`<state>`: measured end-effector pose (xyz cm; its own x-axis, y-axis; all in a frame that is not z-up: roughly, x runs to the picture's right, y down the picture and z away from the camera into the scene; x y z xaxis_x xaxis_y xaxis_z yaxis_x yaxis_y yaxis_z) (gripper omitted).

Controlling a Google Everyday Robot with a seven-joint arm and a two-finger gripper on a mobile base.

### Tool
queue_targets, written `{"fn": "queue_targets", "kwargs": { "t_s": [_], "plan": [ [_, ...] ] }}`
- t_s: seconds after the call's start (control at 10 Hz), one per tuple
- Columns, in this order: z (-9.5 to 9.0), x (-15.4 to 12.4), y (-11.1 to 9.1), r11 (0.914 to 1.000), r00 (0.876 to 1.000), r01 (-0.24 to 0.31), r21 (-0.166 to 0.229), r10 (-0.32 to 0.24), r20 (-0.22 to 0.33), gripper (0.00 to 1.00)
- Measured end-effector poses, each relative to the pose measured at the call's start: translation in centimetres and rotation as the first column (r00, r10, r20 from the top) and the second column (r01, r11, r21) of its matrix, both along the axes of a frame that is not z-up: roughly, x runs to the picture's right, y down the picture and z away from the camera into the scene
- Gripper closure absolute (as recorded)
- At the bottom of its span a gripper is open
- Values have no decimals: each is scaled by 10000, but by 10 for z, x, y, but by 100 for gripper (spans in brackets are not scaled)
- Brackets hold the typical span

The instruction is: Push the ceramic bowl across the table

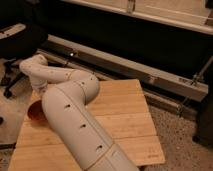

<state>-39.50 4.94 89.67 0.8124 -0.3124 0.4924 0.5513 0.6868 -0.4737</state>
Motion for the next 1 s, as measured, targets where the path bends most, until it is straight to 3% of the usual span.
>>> {"fn": "queue_targets", "kwargs": {
  "t_s": [0.6,0.8,1.0],
  "plan": [
    [-40,30,28,9992,9991,254,-324,-242,360,100],
    [-46,22,29,9990,9972,403,-168,-391,635,100],
    [-50,13,13,9991,9959,386,180,-399,810,100]
  ]
}}
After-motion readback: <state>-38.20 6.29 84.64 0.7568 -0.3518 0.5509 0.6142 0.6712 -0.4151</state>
